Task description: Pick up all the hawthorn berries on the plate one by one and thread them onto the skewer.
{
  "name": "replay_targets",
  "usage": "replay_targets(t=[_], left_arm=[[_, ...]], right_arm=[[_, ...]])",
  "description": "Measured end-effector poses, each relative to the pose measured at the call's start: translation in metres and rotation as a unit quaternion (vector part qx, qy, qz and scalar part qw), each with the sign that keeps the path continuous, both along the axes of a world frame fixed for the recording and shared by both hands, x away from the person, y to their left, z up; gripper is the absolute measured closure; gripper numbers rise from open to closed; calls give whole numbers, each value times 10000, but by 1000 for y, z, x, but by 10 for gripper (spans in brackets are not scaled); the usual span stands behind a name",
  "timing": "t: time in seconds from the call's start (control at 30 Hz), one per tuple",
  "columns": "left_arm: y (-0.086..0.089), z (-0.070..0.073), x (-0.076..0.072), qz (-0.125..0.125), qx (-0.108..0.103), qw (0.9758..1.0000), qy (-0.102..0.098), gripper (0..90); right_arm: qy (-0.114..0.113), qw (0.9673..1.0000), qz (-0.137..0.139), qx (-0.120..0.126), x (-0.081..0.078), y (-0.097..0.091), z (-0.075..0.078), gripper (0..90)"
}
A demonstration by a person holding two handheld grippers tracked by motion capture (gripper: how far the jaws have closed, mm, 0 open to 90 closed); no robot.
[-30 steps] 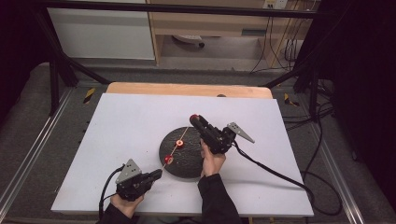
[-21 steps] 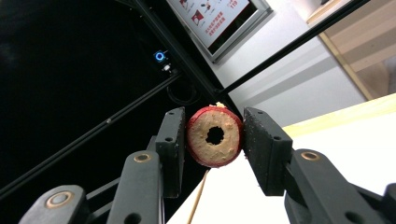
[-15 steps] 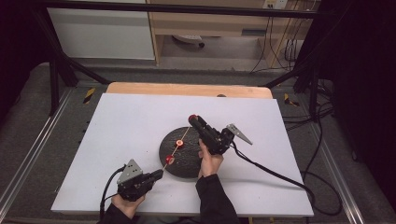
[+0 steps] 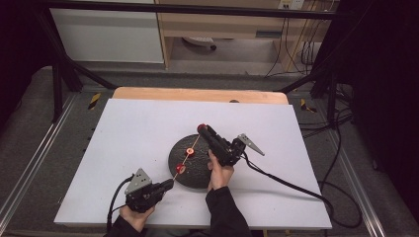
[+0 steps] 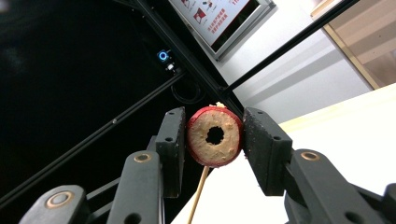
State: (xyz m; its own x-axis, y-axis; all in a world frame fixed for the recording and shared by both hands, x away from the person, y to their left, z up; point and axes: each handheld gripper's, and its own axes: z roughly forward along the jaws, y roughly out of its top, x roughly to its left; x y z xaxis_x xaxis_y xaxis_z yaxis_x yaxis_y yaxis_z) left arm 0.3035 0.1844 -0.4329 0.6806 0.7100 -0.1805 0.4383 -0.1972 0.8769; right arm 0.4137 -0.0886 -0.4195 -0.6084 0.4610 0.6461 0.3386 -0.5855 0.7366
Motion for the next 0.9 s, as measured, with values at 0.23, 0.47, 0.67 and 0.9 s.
replay_targets(t=[0.23, 0.47, 0.67, 0.9], left_arm=[[-8, -1, -3, 154, -166, 9997, 58, 881], [-13, -2, -3, 205, -190, 9996, 82, 883], [-13, 2, 0, 206, -151, 9997, 11, 886], [-13, 0, 3, 223, -126, 9997, 57, 885]], right_arm=[[41, 9999, -44, 133, -4, 2, -2, 607], [106, 9999, 17, 125, -5, 4, -6, 609], [177, 9997, 164, 103, -9, 5, -7, 612], [305, 9989, 357, -90, -16, 8, -13, 613]])
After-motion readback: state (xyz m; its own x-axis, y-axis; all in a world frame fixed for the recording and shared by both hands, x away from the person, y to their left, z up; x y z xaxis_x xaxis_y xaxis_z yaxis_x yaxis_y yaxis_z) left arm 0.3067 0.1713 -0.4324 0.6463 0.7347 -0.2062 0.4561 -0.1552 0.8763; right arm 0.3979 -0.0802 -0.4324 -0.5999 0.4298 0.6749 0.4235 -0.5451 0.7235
